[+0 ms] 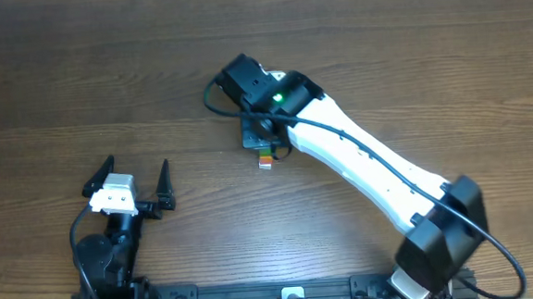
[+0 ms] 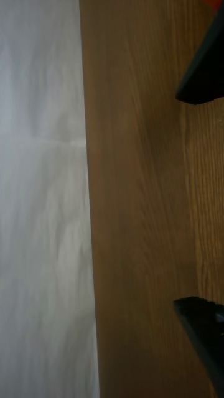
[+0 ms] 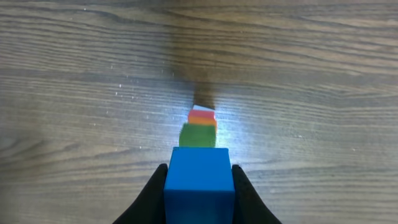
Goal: Stack Cubes
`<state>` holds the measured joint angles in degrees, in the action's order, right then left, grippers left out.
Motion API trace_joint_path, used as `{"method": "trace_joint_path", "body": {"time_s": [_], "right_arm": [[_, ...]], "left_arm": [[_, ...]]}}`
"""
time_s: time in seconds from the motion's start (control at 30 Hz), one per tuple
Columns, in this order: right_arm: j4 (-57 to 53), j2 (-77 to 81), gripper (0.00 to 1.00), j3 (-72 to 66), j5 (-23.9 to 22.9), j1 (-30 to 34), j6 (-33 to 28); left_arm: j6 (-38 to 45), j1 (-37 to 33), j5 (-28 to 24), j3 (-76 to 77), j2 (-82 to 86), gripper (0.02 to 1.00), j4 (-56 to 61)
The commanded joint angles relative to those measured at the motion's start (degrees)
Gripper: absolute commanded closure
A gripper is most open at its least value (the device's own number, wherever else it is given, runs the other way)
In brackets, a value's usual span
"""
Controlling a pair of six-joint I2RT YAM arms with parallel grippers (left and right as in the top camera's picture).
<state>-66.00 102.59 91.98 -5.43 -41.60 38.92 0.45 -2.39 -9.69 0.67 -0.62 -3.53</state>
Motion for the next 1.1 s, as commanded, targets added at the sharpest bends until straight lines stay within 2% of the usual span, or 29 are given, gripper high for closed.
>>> {"method": "trace_joint_path", "body": {"time_s": [0.03,1.1], "right_arm": [[-0.48,2.97,0.991,2.34,-0.39,0.31,-0.42],[-0.92,6.29,0.989,2.19,3.04,-0.48,-0.39]], "left_arm": [[0.83,-0.39,-0.52,-0.33,0.28,0.020,0.04],[0.81,-0.42,-0.52,-0.33,0.28,0.018,0.04]]}}
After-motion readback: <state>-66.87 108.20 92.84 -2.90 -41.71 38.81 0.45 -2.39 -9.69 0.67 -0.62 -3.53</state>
